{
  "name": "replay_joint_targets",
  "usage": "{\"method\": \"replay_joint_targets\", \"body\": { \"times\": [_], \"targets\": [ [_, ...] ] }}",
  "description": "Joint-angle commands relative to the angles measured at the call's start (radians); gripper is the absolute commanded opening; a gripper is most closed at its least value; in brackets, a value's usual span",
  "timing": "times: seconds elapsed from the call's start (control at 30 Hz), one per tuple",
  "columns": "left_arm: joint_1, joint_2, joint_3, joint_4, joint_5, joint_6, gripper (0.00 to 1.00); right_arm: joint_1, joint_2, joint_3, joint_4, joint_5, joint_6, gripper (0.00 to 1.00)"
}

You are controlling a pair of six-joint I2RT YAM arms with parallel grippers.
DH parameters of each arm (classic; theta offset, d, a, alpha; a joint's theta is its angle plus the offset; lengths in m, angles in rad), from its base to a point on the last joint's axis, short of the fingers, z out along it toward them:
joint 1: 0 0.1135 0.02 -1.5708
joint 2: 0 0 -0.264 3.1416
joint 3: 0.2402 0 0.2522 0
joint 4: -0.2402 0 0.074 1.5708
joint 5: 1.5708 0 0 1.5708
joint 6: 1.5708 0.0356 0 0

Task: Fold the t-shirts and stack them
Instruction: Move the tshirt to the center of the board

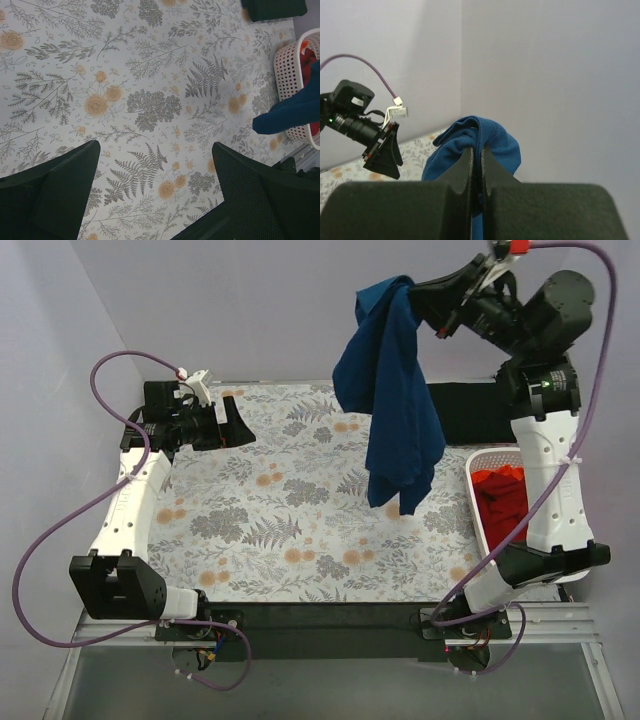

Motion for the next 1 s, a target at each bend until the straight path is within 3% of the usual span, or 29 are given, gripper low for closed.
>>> {"method": "replay_joint_targets", "body": {
  "times": [0.0, 0.17, 0.47, 0.57, 0.67, 0.7, 0.73, 0.8, 0.97],
  "targets": [
    [0.006, -0.054, 0.035, -0.017, -0.032, 0.018, 0.95, 0.098, -0.025, -0.024, -0.043, 0.179, -0.171, 0.01],
    [0.006, -0.064, 0.033, -0.021, -0.047, 0.028, 0.95, 0.240, -0.018, -0.063, -0.052, 0.294, -0.274, 0.01],
    [0.007, -0.061, 0.050, -0.018, -0.043, 0.014, 0.95, 0.319, -0.031, -0.239, -0.029, 0.437, -0.344, 0.01],
    [0.006, -0.069, 0.045, -0.025, -0.032, 0.031, 0.95, 0.320, -0.035, -0.345, -0.028, 0.415, -0.376, 0.01],
    [0.006, -0.075, 0.029, -0.035, -0.020, 0.049, 0.95, 0.328, -0.018, -0.461, -0.096, 0.364, -0.447, 0.47],
    [0.006, -0.075, 0.026, -0.038, -0.007, 0.054, 0.95, 0.329, -0.014, -0.487, -0.126, 0.356, -0.468, 0.81],
    [0.006, -0.075, 0.018, -0.043, 0.002, 0.070, 0.95, 0.329, -0.002, -0.530, -0.159, 0.364, -0.508, 0.88],
    [0.006, -0.077, 0.004, -0.055, 0.025, 0.098, 0.95, 0.326, 0.005, -0.570, -0.248, 0.410, -0.539, 0.92],
    [0.006, -0.041, -0.095, -0.074, 0.065, 0.233, 0.95, 0.290, -0.011, -0.708, -0.351, 0.407, -0.593, 0.93]
  ]
}}
